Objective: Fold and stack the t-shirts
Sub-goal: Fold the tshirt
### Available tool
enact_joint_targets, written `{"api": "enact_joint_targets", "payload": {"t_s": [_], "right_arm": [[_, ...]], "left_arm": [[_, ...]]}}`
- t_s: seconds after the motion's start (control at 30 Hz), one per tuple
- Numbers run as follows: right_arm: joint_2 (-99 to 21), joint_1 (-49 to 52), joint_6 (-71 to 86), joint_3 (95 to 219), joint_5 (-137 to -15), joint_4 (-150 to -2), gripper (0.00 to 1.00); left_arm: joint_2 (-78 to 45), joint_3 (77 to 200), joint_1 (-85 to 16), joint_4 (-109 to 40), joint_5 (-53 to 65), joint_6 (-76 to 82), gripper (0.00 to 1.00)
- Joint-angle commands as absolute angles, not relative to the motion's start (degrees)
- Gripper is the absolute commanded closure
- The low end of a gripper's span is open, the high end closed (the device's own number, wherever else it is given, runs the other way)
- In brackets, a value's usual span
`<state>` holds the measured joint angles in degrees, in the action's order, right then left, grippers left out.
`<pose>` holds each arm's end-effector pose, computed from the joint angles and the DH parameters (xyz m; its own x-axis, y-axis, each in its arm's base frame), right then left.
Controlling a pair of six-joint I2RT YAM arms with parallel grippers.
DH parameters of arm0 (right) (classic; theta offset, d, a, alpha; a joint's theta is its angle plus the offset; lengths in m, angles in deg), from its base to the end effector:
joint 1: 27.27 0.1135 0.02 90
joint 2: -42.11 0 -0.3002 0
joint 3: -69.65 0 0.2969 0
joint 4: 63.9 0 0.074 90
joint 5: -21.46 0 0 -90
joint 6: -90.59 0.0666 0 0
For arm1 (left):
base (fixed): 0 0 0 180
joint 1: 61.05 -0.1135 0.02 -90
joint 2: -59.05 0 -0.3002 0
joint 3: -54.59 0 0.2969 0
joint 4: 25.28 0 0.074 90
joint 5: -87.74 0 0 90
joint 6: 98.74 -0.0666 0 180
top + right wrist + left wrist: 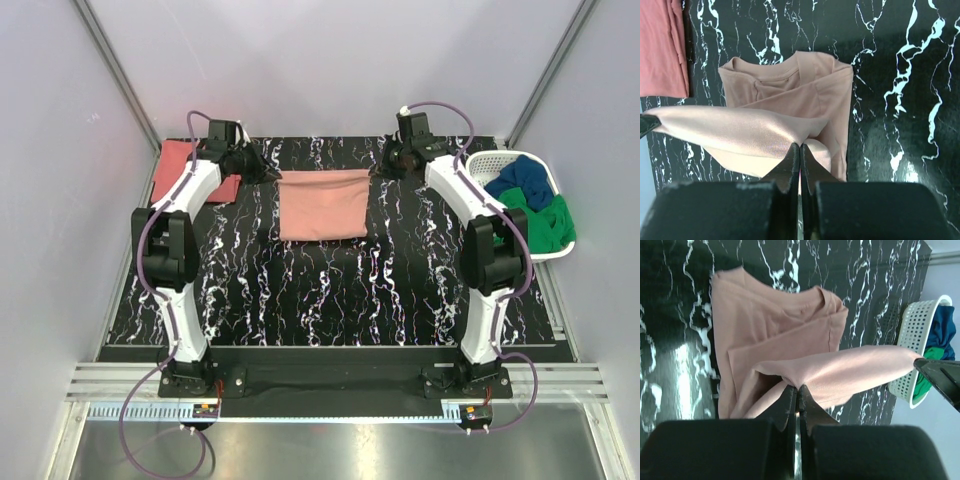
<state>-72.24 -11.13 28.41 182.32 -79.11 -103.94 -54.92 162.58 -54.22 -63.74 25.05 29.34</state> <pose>0.5198 0.1631 0.2855 -0.7543 0.2593 -0.6032 -0.0597 0.8878 0.4563 0.5249 -0.0936 0.2636 -0.8130 -0.4546 -0.3639 -0.0896 0.7151 -0.6932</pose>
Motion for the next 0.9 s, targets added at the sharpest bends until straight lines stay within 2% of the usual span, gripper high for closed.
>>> {"api": "enact_joint_targets", "payload": {"t_s": [0.0,0.47,0.5,0.6,0.63,0.67,0.7,0.73,0.8,0.87], "right_arm": [[-74.8,-12.4,26.9,188.0,-79.8,-102.0,1.00],[-89.4,-14.1,25.6,199.1,-85.0,-100.2,0.97],[-90.4,-14.1,24.8,201.1,-85.1,-100.4,0.98],[-93.8,-14.4,25.5,203.6,-84.5,-100.9,0.96],[-94.1,-14.4,25.9,203.5,-84.1,-100.6,0.94],[-94.0,-14.4,26.4,203.0,-83.1,-100.1,0.86],[-93.9,-14.5,27.3,201.5,-82.8,-98.5,0.84],[-93.5,-14.6,27.6,200.7,-82.7,-97.7,0.84],[-92.2,-14.7,28.1,198.6,-82.7,-95.8,0.76],[-90.4,-14.7,28.0,197.4,-81.3,-95.4,0.60]], "left_arm": [[-57.8,166.3,-56.0,-57.1,28.4,30.3,1.00],[-73.7,180.9,-58.8,-53.2,33.2,31.9,0.94],[-74.4,182.0,-58.9,-53.4,32.6,31.9,0.92],[-77.1,185.0,-59.1,-53.1,32.8,32.2,0.66],[-77.9,186.6,-59.3,-52.7,33.5,32.5,0.61],[-79.0,187.2,-59.5,-52.8,33.9,32.5,0.58],[-79.3,187.5,-59.6,-53.0,34.0,32.5,0.53],[-79.4,187.5,-60.0,-53.0,34.1,32.3,0.51],[-78.9,187.1,-60.4,-53.5,34.9,31.8,0.51],[-77.4,185.3,-60.9,-55.8,33.1,29.9,0.51]]}}
